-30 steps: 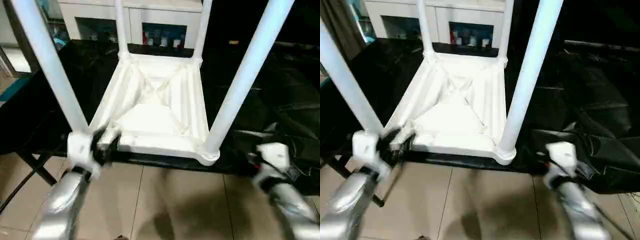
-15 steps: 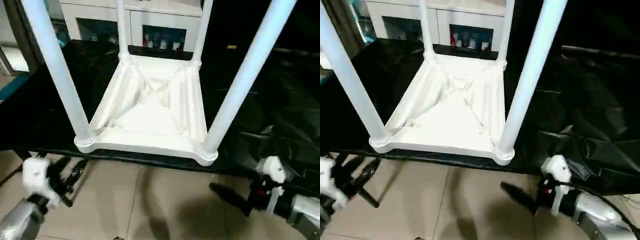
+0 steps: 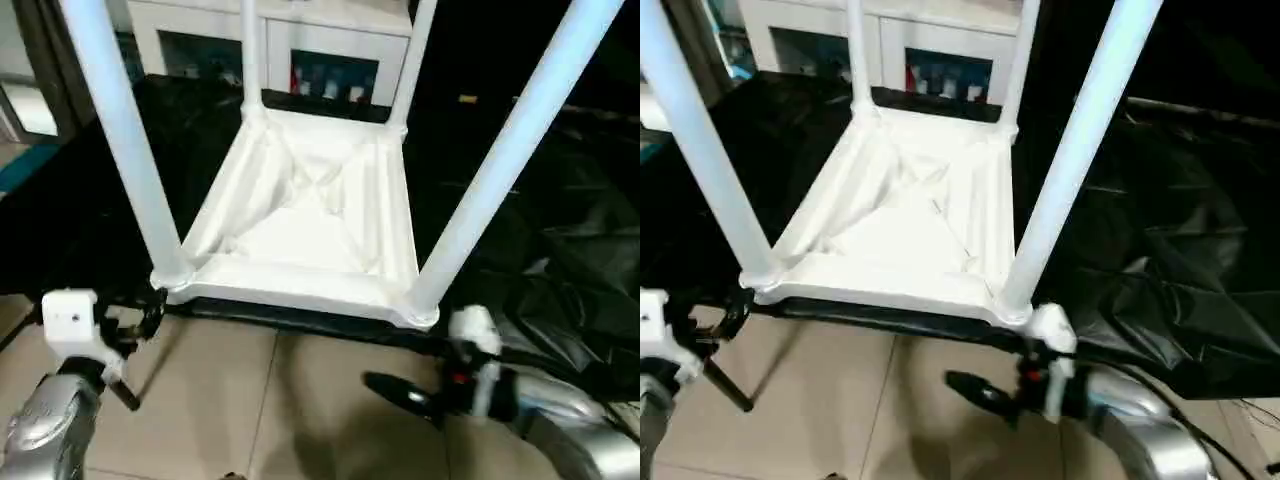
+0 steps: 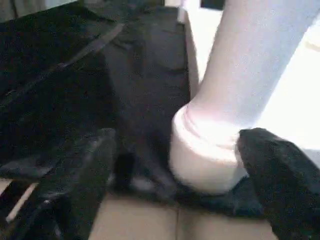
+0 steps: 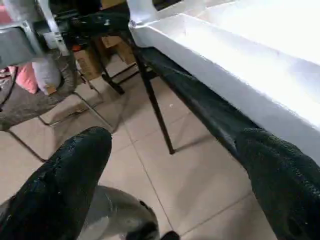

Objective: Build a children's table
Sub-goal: Move to table, then flip table

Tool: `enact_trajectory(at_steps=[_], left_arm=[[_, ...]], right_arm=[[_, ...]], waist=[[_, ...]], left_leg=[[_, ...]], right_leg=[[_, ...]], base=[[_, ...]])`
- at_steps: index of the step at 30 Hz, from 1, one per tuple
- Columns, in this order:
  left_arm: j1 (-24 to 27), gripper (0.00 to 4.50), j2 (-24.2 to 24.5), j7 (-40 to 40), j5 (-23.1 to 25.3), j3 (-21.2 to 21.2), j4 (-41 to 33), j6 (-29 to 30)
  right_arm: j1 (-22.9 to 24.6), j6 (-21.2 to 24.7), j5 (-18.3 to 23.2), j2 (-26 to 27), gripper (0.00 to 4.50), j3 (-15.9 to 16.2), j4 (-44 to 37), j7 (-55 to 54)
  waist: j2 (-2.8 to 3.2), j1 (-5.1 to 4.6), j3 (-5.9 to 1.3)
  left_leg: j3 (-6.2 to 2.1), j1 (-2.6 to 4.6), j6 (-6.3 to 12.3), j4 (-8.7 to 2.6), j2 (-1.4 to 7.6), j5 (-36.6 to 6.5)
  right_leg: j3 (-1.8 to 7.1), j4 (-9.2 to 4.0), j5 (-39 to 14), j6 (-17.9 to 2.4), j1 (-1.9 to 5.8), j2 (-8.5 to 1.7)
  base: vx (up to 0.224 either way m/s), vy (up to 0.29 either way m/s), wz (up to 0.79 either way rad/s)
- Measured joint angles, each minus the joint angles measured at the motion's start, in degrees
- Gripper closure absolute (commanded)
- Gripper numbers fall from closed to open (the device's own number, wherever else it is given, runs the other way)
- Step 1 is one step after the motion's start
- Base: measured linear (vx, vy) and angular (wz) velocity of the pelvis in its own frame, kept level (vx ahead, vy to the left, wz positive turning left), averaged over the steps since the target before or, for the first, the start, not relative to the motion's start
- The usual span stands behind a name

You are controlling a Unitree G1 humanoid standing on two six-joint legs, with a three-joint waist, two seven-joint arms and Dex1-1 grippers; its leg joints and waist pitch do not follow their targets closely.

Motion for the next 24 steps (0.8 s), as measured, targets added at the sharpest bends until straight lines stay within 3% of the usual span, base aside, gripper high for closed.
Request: enact_trajectory(at_steps=[5,8,13,14,17,20,24], left_arm=[[-5.8,0.05,-0.8,0.7,1.0,-1.7,3.6,-0.3],[-9.5,0.05,-1.2,0.9,1.3,-2.2,7.1,-1.2],[-13.0,0.05,-1.6,0.8,1.5,-2.9,9.4,-2.2],[-13.2,0.32,-1.7,0.8,1.5,-3.1,9.5,-2.2],[-13.6,0.40,-2.4,1.5,1.6,-3.4,10.6,-1.6],[-14.6,0.86,-3.4,2.3,1.8,-4.3,11.6,-0.4],[-15.2,1.07,-3.6,3.3,2.3,-4.8,11.3,1.0]], right_arm=[[-3.8,-0.4,-0.9,1.6,0.00,1.1,2.3,-0.1],[-4.4,-0.7,-1.2,2.5,0.00,1.6,4.3,-0.2],[-6.4,-1.8,-2.4,3.5,0.00,3.1,6.3,0.1],[-6.7,-2.2,-2.4,3.5,0.00,3.1,6.5,0.2],[-8.0,-3.0,-2.8,4.1,0.00,3.1,8.2,0.4],[-8.8,-3.9,-3.0,4.7,0.00,3.1,9.2,0.4],[-9.6,-4.1,-2.7,4.8,0.00,3.0,9.2,1.2]], waist=[[-0.47,0.94,-0.20],[-0.46,1.47,-0.19],[-0.19,1.43,-0.06],[-0.17,1.46,-0.05],[-0.12,1.43,-0.02],[0.06,1.60,0.10],[0.46,2.02,0.31]], left_leg=[[0.01,0.00,0.02,0.00,-0.01,0.0],[0.01,0.00,-0.06,0.00,0.00,0.1],[0.01,0.00,-0.13,0.00,0.01,0.2],[0.01,0.02,-0.13,0.00,0.01,0.2],[0.01,0.02,-0.15,0.00,0.02,0.2],[0.01,0.00,-0.13,0.00,0.02,0.2],[0.01,0.00,-0.09,0.00,0.02,0.3]], right_leg=[[0.00,-0.02,0.0,0.0,0.02,-0.01],[-0.01,0.01,0.1,0.1,0.00,-0.01],[-0.01,0.06,0.2,0.0,-0.02,-0.01],[-0.01,0.07,0.2,0.0,-0.02,-0.01],[-0.01,0.12,0.2,0.0,-0.03,-0.01],[-0.03,0.13,0.2,0.0,-0.03,-0.01],[-0.04,0.12,0.2,0.0,-0.03,-0.02]], base=[[0.000,0.000,0.00],[0.000,0.000,0.00],[0.000,0.000,0.00],[0.000,0.000,0.00],[0.000,0.000,0.00],[0.000,0.000,0.00],[0.000,0.000,0.00]])
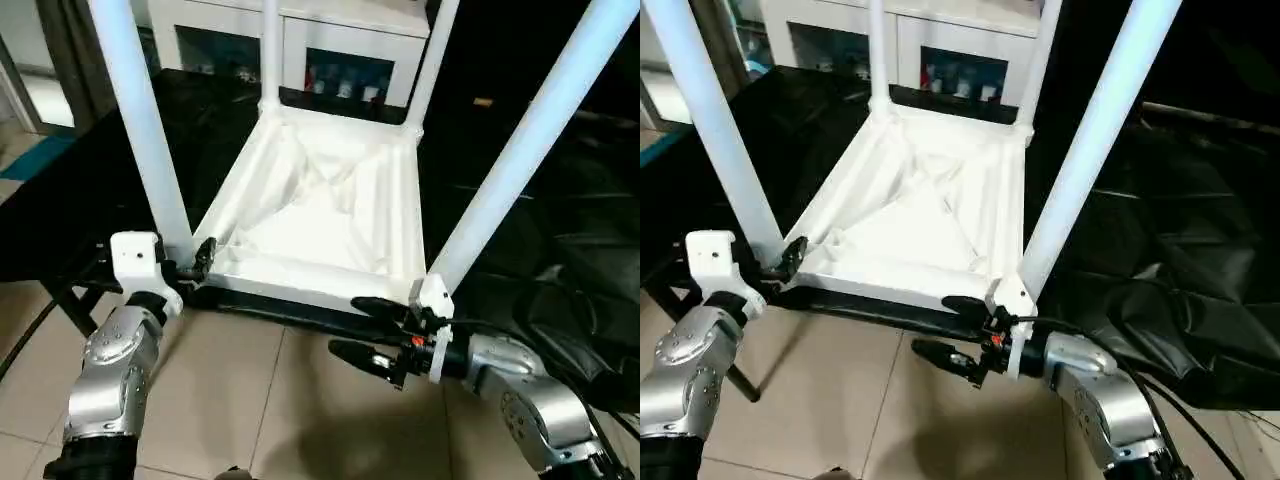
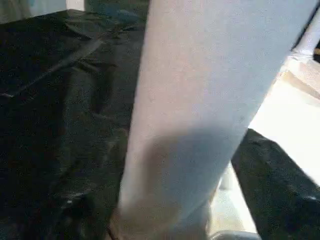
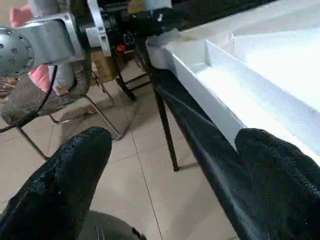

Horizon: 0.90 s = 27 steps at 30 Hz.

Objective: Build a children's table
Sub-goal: Flip table

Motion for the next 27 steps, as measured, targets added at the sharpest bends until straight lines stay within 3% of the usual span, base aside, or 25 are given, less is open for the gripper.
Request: enact_trajectory(at_steps=[7,13,20,24,27], left_arm=[[1.1,1.66,-1.4,1.4,-0.8,0.1,-2.5,1.8],[1.2,2.03,-2.5,1.8,-0.9,0.5,-3.5,3.1],[-0.5,2.13,-4.2,2.8,-0.9,0.5,-3.2,4.6],[-2.8,2.13,-7.2,3.8,-1.7,1.6,-2.3,6.3],[-4.4,2.13,-10.6,4.5,-6.4,3.3,-2.3,8.5]], right_arm=[[0.0,-0.1,0.0,-0.3,0.00,0.1,0.0,1.7],[-1.0,-0.9,-0.1,-0.2,0.00,0.1,3.1,2.4],[-1.6,-1.3,-0.2,0.0,0.00,0.1,4.0,4.0],[-1.6,-1.4,-0.1,0.8,0.00,0.0,4.1,3.2],[-1.4,-1.4,0.1,1.8,0.00,-0.1,4.0,2.4]], waist=[[0.10,0.79,0.07],[0.15,0.88,0.10],[0.42,1.53,0.27],[0.88,1.97,0.55],[1.45,2.33,0.88]], left_leg=[[0.00,-0.01,0.01,0.00,0.01,0.0],[0.00,-0.01,0.03,-0.01,0.00,0.0],[0.01,-0.06,0.12,-0.01,0.00,0.1],[0.11,-0.09,0.15,-0.01,-0.01,0.2],[0.18,-0.21,0.16,-0.02,-0.01,0.3]], right_leg=[[-0.01,-0.01,0.0,0.0,-0.01,0.00],[-0.01,0.00,0.0,0.0,-0.01,-0.01],[-0.04,0.00,0.1,0.0,-0.02,-0.05],[-0.06,0.02,0.2,0.0,-0.07,-0.13],[-0.06,0.04,0.2,0.0,-0.20,-0.18]], base=[[0.000,0.000,0.00],[0.000,0.000,0.00],[0.000,0.000,0.00],[0.000,0.000,0.00],[0.000,0.000,0.00]])
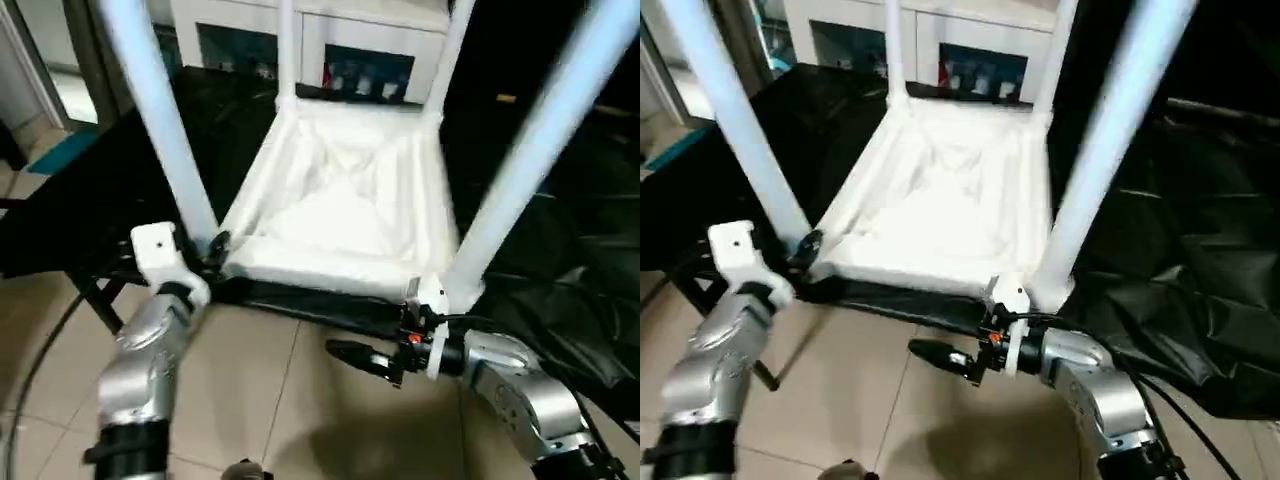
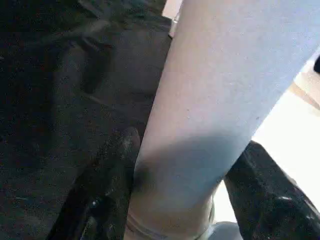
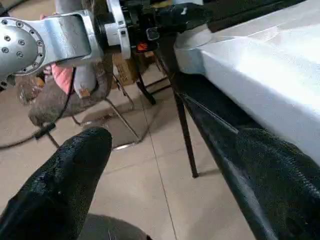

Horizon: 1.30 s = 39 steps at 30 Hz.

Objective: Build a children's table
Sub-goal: Flip table

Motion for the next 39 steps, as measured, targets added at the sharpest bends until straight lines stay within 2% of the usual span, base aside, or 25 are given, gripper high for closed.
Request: enact_trajectory(at_steps=[3,6,8,11,18,21,24,26,29,34,35,39], left_arm=[[-1.0,2.13,-3.2,0.2,-4.6,1.0,0.0,1.6],[-2.5,2.21,-5.7,0.6,-6.1,1.0,0.2,2.6],[-3.2,2.23,-6.0,0.6,-5.6,0.3,0.3,2.6],[-4.0,2.26,-6.3,1.2,-4.0,-0.9,1.1,2.6],[-4.9,2.26,-6.4,2.6,-2.7,-1.6,2.2,2.1],[-5.0,2.26,-6.9,2.8,-2.7,-1.6,2.3,1.9],[-5.0,2.26,-7.8,3.0,-2.6,-1.7,2.6,1.9],[-5.0,2.26,-8.1,3.0,-2.6,-1.9,2.6,1.9],[-5.0,2.26,-8.3,3.0,-2.5,-2.4,2.6,1.9],[-4.8,2.26,-8.7,3.0,-1.6,-3.9,2.5,1.9],[-4.8,2.26,-8.8,3.0,-1.4,-4.3,2.4,1.9],[-4.6,2.26,-9.0,3.0,-1.1,-4.9,2.2,2.0]], right_arm=[[0.1,-1.7,-0.5,2.2,0.00,-0.9,0.1,-3.4],[-0.6,-3.8,-1.2,5.5,0.00,-3.6,1.8,-10.0],[-1.6,-3.9,-0.6,9.2,0.00,-7.8,4.1,-16.2],[-2.0,-3.5,2.4,12.2,0.00,-11.5,4.3,-20.4],[-3.2,-2.0,9.1,18.0,0.00,-16.7,4.5,-26.4],[-7.6,-1.2,12.4,20.8,0.00,-21.3,7.5,-30.3],[-14.5,-1.1,16.0,22.8,0.00,-26.2,13.9,-35.9],[-17.7,-1.6,17.4,23.3,0.00,-27.8,17.2,-38.1],[-20.0,-2.1,18.3,23.4,0.00,-28.7,20.6,-38.4],[-26.3,-3.5,20.4,23.6,0.00,-33.2,28.4,-39.1],[-28.4,-4.2,20.9,23.4,0.30,-34.7,31.0,-39.5],[-31.2,-5.1,22.3,22.9,0.57,-36.6,35.0,-40.8]], waist=[[0.00,0.26,0.00],[-0.05,0.27,-0.02],[0.01,0.12,-0.04],[0.07,0.10,-0.04],[0.47,-0.05,0.00],[0.47,-0.12,0.01],[0.50,-0.22,0.03],[0.49,-0.08,0.03],[0.48,0.08,0.03],[0.41,-0.36,0.07],[0.38,-0.63,0.09],[0.34,-1.14,0.11]], left_leg=[[0.00,-0.39,-0.02,-0.01,0.02,0.0],[0.00,-1.38,0.46,0.16,0.00,0.4],[0.00,-1.83,0.49,0.34,0.04,0.5],[0.00,-1.89,0.54,0.32,0.06,0.5],[0.00,-1.86,0.52,0.31,0.07,0.7],[0.00,-1.87,0.52,0.32,0.07,0.8],[0.01,-1.87,0.52,0.30,0.07,1.0],[0.01,-1.87,0.52,0.26,0.07,1.0],[0.03,-1.91,0.53,0.22,0.07,1.1],[0.09,-1.91,0.57,0.22,0.07,1.1],[0.09,-1.90,0.56,0.21,0.08,1.2],[0.10,-1.93,0.59,0.15,0.08,1.2]], right_leg=[[-0.04,0.05,0.0,0.0,-0.41,0.00],[-0.03,0.34,0.1,0.1,-1.35,0.00],[-0.02,0.61,0.2,0.2,-1.87,0.00],[-0.04,0.61,0.2,0.2,-1.93,0.00],[-0.04,0.60,0.3,0.1,-1.92,0.00],[-0.03,0.58,0.5,0.1,-1.91,0.00],[-0.04,0.58,0.6,0.1,-1.92,0.00],[-0.05,0.58,0.6,0.1,-1.92,0.00],[-0.07,0.57,0.6,0.1,-1.94,-0.01],[-0.06,0.58,0.7,0.1,-1.97,-0.03],[-0.06,0.59,0.7,0.1,-1.98,-0.03],[-0.08,0.59,0.7,0.1,-2.03,-0.03]], base=[[0.000,0.000,0.00],[0.000,0.000,0.00],[0.000,0.000,0.00],[0.000,0.000,0.00],[0.000,0.000,0.00],[0.000,0.000,0.00],[0.000,0.000,0.00],[0.000,0.000,0.00],[0.000,0.000,0.00],[0.000,0.000,0.00],[0.000,0.000,0.00],[0.000,0.000,0.00]])
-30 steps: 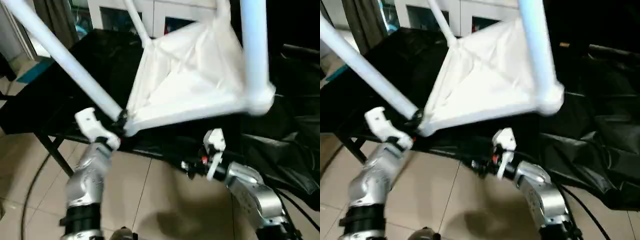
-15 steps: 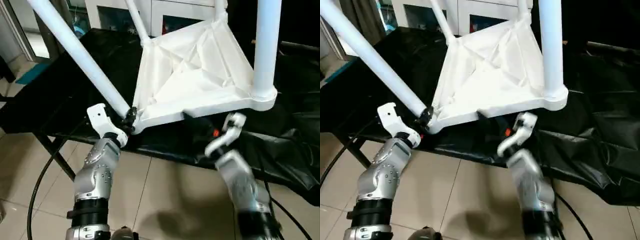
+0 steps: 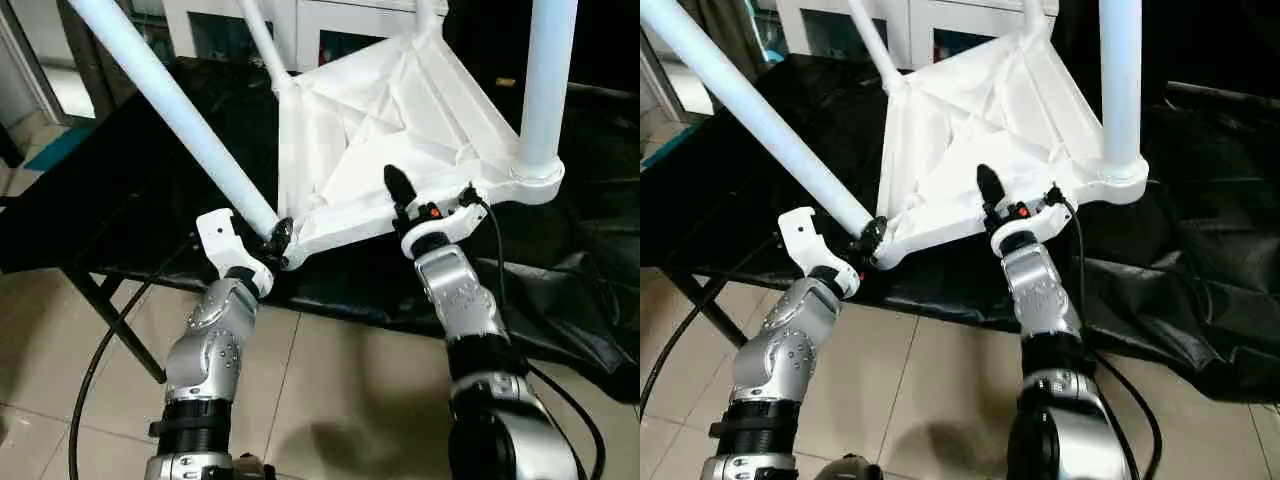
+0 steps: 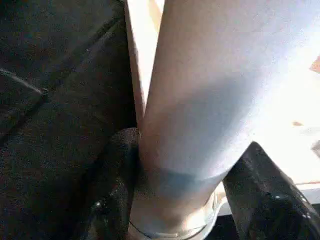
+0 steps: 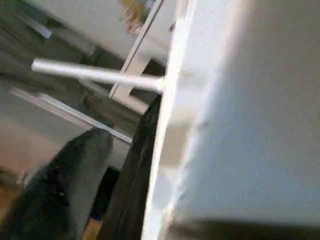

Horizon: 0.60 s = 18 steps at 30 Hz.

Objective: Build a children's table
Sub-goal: Flip table

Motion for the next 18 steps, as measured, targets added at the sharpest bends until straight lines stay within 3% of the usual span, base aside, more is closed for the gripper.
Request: enact_trajectory(at_steps=[18], left_arm=[[0.4,2.26,0.1,-0.1,0.1,0.1,-0.6,0.1]], right_arm=[[-0.2,-1.1,-2.2,-0.5,2.10,-0.1,3.4,2.3]], waist=[[0.02,-0.28,-0.01]], left_leg=[[0.03,-0.08,0.10,0.00,0.01,0.1]], right_leg=[[-0.01,0.03,0.0,0.0,-0.08,0.00]], base=[[0.000,0.000,0.00]])
